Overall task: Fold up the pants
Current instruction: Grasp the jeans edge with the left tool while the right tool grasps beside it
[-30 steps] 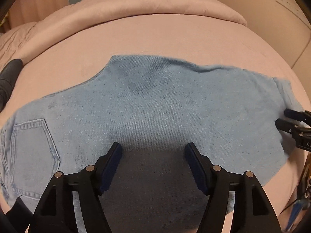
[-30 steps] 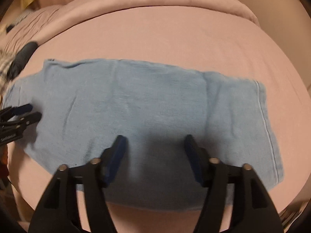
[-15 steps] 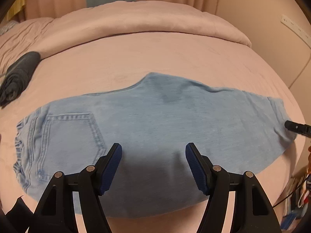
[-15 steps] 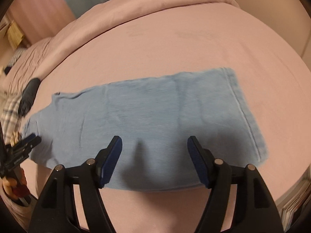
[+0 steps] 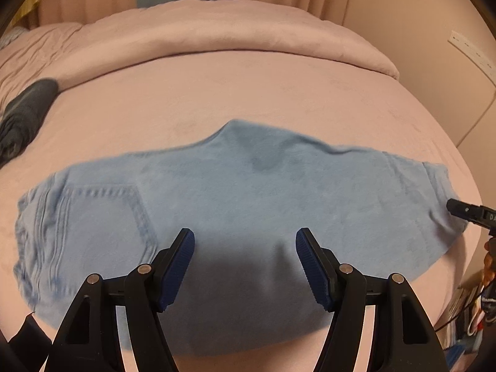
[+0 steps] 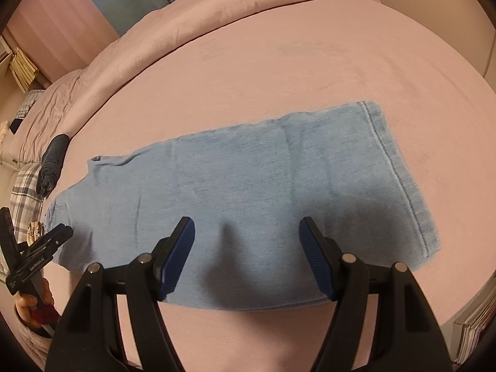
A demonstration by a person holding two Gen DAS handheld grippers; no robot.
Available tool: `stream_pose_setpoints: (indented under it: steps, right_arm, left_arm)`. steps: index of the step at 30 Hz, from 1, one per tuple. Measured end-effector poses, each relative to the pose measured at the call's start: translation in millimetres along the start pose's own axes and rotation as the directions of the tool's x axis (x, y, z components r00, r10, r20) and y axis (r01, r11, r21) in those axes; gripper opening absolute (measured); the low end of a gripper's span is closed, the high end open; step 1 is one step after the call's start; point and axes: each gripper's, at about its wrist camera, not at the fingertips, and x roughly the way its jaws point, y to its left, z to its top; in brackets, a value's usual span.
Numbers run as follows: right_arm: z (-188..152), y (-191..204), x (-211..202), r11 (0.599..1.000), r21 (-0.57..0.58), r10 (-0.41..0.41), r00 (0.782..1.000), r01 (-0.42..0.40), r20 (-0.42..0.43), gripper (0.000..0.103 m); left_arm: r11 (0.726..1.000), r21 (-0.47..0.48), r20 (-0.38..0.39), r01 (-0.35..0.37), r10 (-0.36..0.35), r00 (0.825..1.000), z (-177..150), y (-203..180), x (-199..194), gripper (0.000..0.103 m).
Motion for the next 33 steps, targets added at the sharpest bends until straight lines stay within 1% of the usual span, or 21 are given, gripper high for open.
stream_pose_setpoints:
  steps: [3,5,6,8,9,10,12,15,17,18,20,22,23,24,25,26,27,29,30,31,33]
  right_arm:
    - [0,-4,1,1.0,0.012,-0.002,1.0,0.002,-0.003,0.071]
    - [1,3,2,1.0,-0.017,0.017,1.0,-0.017,-0.003,0.072]
    - [1,9,4,0.999,-0.037,0.034,0.999,-0.034,-0.001,0.072]
    - [4,27,10,0.993,-0.087,0.084,0.996,-0.084,-0.007,0.072]
    - [6,35,14,0.989,-0.105,0.106,0.994,-0.107,-0.015,0.071]
    - [8,46,19,0.984,-0.125,0.127,0.992,-0.128,-0.023,0.071]
    - [13,67,31,0.973,-0.163,0.156,0.987,-0.16,-0.041,0.071]
    - [23,101,49,0.949,-0.222,0.212,0.975,-0.223,-0.072,0.071]
    - [31,127,62,0.922,-0.267,0.262,0.96,-0.279,-0.098,0.071]
    - [35,138,67,0.911,-0.291,0.274,0.956,-0.293,-0.106,0.07]
    - [46,162,80,0.882,-0.353,0.286,0.95,-0.311,-0.121,0.069]
    - [60,183,92,0.854,-0.408,0.292,0.947,-0.322,-0.136,0.067]
    - [67,190,97,0.842,-0.418,0.307,0.94,-0.343,-0.153,0.065]
    - [77,199,106,0.827,-0.418,0.328,0.926,-0.376,-0.185,0.063]
    - [82,203,111,0.818,-0.419,0.339,0.918,-0.395,-0.204,0.062]
    - [89,212,119,0.794,-0.431,0.357,0.903,-0.428,-0.239,0.06]
    - [92,220,125,0.775,-0.45,0.36,0.896,-0.443,-0.261,0.057]
    - [93,230,135,0.745,-0.476,0.359,0.882,-0.468,-0.306,0.053]
    - [93,239,145,0.732,-0.48,0.355,0.872,-0.484,-0.338,0.05]
    - [93,245,153,0.725,-0.48,0.351,0.864,-0.494,-0.36,0.05]
    - [92,259,169,0.702,-0.49,0.34,0.848,-0.517,-0.406,0.048]
  left_arm:
    - [1.0,0.031,0.045,-0.003,0.002,0.999,25,2,9,0.068]
    - [0.999,0.038,0.054,-0.011,0.009,0.998,42,10,18,0.068]
    - [0.999,0.046,0.05,-0.021,0.018,0.999,50,14,24,0.068]
    - [0.999,0.048,0.011,-0.01,0.01,1.0,65,23,41,0.068]
    - [0.999,0.036,-0.017,0.007,-0.007,1.0,71,28,50,0.068]
    - [0.999,0.024,-0.054,0.044,-0.043,0.998,78,34,60,0.068]
    - [0.996,0.003,-0.079,0.092,-0.092,0.993,87,39,72,0.068]
    - [0.98,-0.043,-0.105,0.193,-0.197,0.975,100,48,91,0.068]
    - [0.971,-0.053,-0.138,0.235,-0.24,0.961,104,52,105,0.058]
    - [0.969,-0.049,-0.15,0.242,-0.246,0.957,106,54,110,0.05]
    - [0.961,-0.044,-0.169,0.274,-0.278,0.946,108,56,117,0.045]
    - [0.949,-0.042,-0.169,0.314,-0.316,0.934,110,59,118,0.036]
    - [0.942,-0.052,-0.168,0.331,-0.335,0.927,110,62,117,0.033]
    - [0.936,-0.062,-0.167,0.345,-0.351,0.922,110,65,117,0.027]
    - [0.931,-0.073,-0.162,0.356,-0.364,0.917,110,68,118,0.022]
    - [0.925,-0.085,-0.156,0.37,-0.38,0.912,110,71,118,0.022]
    - [0.919,-0.096,-0.148,0.382,-0.393,0.907,110,75,117,0.019]
    - [0.91,-0.118,-0.124,0.397,-0.41,0.904,107,77,115,0.019]
    - [0.908,-0.114,-0.113,0.403,-0.415,0.903,106,78,113,0.019]
    - [0.907,-0.113,-0.103,0.405,-0.416,0.903,104,79,112,0.019]
    - [0.897,-0.149,-0.1,0.416,-0.432,0.896,103,83,113,0.019]
